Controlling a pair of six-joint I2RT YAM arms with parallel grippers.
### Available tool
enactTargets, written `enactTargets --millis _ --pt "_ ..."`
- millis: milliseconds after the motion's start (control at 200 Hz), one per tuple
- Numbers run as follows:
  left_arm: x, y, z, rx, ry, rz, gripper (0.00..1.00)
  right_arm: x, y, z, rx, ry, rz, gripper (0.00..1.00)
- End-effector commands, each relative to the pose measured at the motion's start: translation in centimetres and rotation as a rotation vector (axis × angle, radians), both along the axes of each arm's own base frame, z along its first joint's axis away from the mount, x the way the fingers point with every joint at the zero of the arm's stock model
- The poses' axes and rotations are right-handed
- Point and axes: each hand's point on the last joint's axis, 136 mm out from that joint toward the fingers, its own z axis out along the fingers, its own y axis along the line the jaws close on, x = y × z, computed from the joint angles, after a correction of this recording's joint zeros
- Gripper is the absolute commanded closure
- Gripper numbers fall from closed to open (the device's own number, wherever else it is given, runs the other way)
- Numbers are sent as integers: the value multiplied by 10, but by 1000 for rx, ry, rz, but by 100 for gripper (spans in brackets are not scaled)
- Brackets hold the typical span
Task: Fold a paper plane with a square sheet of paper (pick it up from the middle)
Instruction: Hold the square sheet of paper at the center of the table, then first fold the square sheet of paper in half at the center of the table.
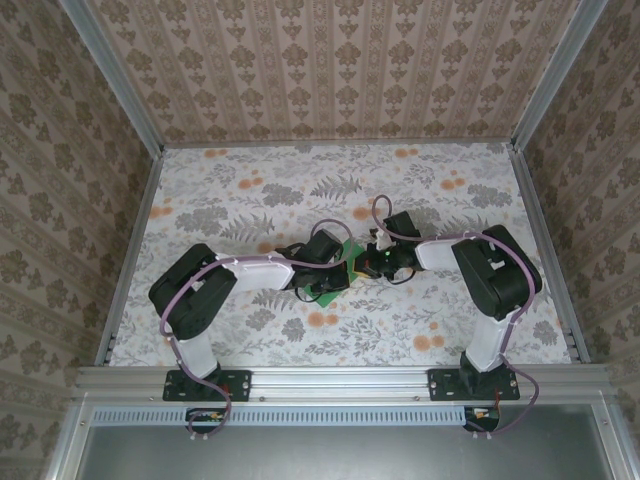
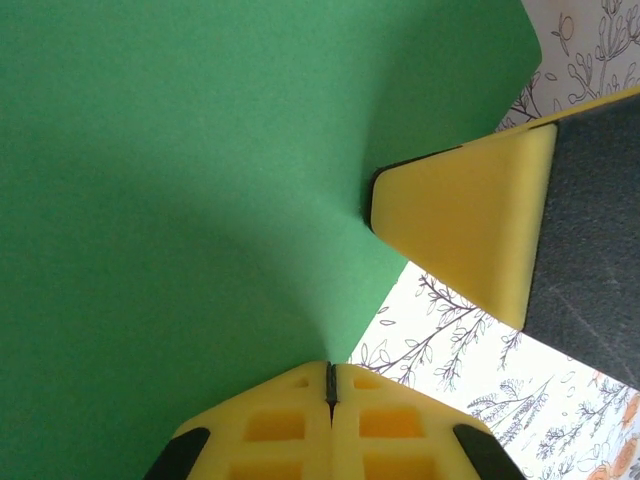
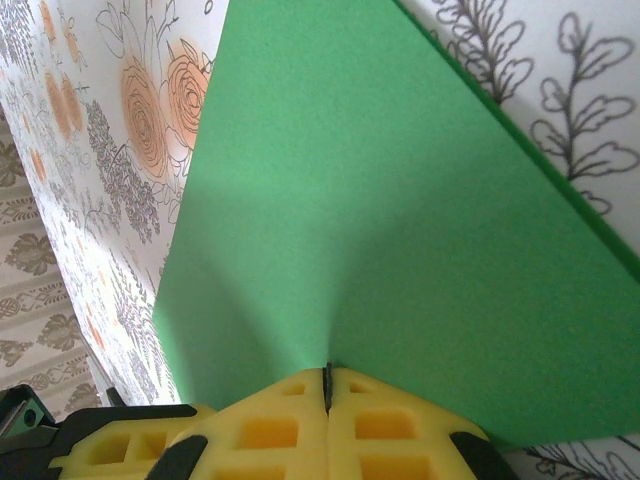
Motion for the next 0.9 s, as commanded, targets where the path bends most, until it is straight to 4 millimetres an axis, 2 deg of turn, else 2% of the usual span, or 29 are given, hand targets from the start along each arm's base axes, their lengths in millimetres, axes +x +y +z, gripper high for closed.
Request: enactTargets --millis 0,265,510,730,895 --pt "-5 11 -8 32 34 12 100 -6 -4 -15 -36 45 -8 100" --pt "-22 13 -21 36 127 -18 100 -9 -8 -22 -69 65 -7 100" --pt "-41 32 -31 60 174 -12 100 -10 -12 -24 -88 68 -4 100" --pt "-62 39 -35 41 192 -33 100 -11 -13 -27 -100 78 -1 100" --pt "-75 54 -43 55 211 -8 100 -12 -15 -30 -113 86 2 100"
